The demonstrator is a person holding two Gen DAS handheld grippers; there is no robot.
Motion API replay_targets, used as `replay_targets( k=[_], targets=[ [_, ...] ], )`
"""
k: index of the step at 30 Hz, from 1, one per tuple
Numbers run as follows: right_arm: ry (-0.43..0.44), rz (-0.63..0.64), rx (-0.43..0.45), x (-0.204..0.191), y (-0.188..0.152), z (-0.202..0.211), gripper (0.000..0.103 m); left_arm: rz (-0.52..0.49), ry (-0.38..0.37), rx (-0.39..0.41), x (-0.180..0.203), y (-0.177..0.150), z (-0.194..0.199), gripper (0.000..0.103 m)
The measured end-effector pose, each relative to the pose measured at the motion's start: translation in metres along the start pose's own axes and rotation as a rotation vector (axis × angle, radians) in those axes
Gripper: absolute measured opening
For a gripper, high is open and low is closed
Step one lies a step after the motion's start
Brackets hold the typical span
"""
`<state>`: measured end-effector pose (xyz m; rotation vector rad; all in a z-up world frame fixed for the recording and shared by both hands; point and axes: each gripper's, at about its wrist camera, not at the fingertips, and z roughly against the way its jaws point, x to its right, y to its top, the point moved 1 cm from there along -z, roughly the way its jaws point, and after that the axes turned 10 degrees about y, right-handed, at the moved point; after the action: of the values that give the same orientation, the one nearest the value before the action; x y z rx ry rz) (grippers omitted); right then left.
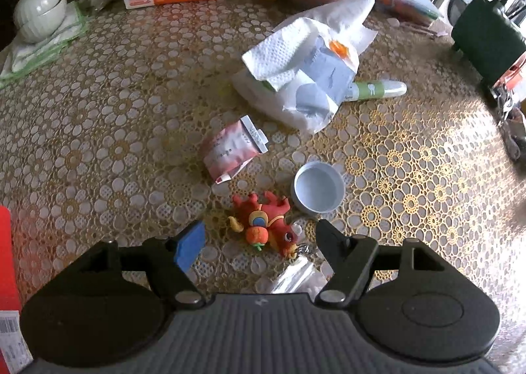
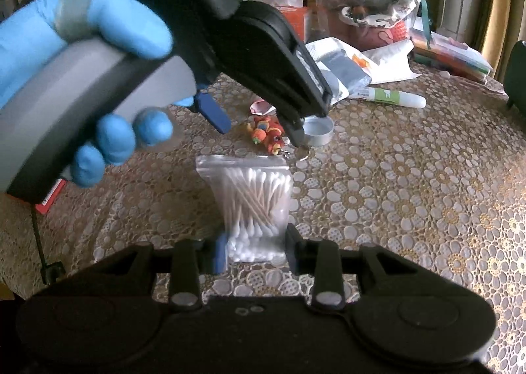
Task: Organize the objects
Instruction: 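Grasp the cotton swab bag with the right tool while the left grasps the orange dragon keychain, then carry the swab bag and dragon keychain over the shoebox with both tools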
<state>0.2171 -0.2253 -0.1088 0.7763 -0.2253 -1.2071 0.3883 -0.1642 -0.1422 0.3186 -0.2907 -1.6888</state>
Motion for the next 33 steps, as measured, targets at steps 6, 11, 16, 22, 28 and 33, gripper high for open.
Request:
replay_targets(
  k=[6, 11, 16, 22, 28, 33],
  targets=[
    [0.002, 0.000, -0.002, 0.001, -0.001, -0.001, 0.035, -0.052, 0.089, 0.027, 0.011, 0.000, -0.002, 0.056],
    [-0.012, 0.008, -0.001, 0.000, -0.001, -0.001, 0.034, -0.060, 0.078, 0.057, 0.009, -0.001, 0.006, 0.042],
    [-0.029, 0.009, 0.008, 0.002, -0.001, 0.004, 0.034, -0.036, 0.070, 0.060, -0.006, -0.009, 0.014, 0.041],
    [-0.047, 0.026, 0.036, -0.003, 0.001, 0.019, 0.033, 0.035, 0.023, 0.067, -0.041, -0.026, 0.034, 0.041],
    [-0.026, 0.026, 0.062, -0.015, 0.009, 0.041, 0.032, 0.069, -0.035, 0.092, -0.069, -0.055, 0.071, 0.041],
    [-0.016, 0.066, 0.073, -0.040, 0.015, 0.061, 0.032, 0.095, -0.072, 0.117, -0.091, -0.079, 0.105, 0.041]
  ],
)
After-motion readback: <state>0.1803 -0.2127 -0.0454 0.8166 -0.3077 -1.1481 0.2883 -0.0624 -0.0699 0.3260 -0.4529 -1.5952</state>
